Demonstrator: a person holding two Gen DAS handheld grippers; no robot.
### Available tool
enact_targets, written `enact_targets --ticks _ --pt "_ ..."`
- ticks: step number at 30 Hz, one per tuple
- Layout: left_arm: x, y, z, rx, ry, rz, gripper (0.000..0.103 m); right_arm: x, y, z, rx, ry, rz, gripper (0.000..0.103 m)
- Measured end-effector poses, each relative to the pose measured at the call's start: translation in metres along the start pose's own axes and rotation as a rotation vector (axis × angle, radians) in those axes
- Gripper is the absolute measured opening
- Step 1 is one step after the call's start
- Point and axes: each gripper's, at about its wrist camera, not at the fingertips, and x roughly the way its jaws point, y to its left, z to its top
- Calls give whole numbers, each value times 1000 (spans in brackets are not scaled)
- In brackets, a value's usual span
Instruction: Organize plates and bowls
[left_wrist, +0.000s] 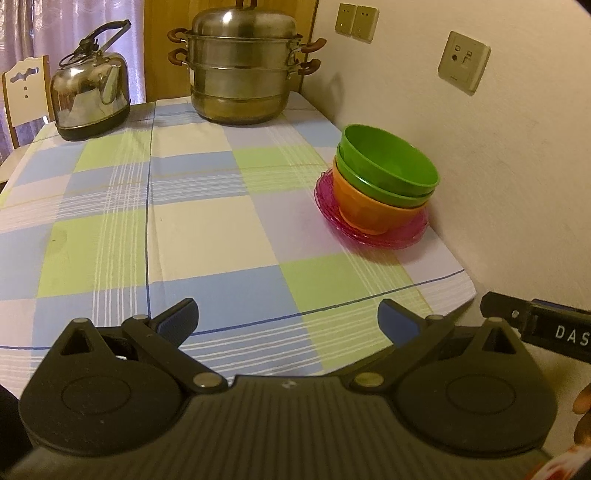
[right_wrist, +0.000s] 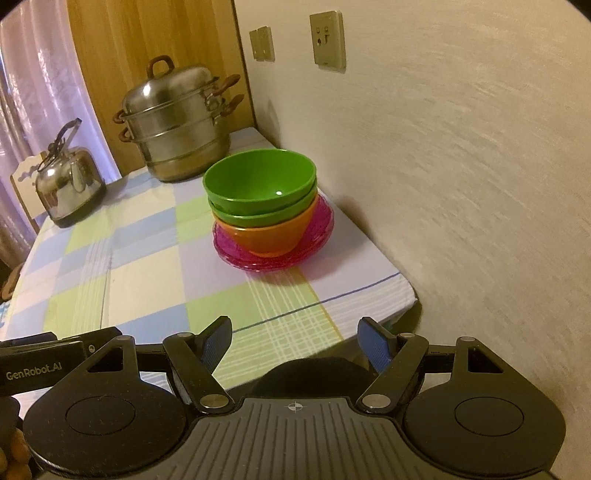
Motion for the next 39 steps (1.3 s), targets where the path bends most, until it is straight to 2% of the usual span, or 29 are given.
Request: enact_targets --ticks 39 --pt "1 -4 1 12 -12 6 103 2 1 8 -5 -7 -2 75"
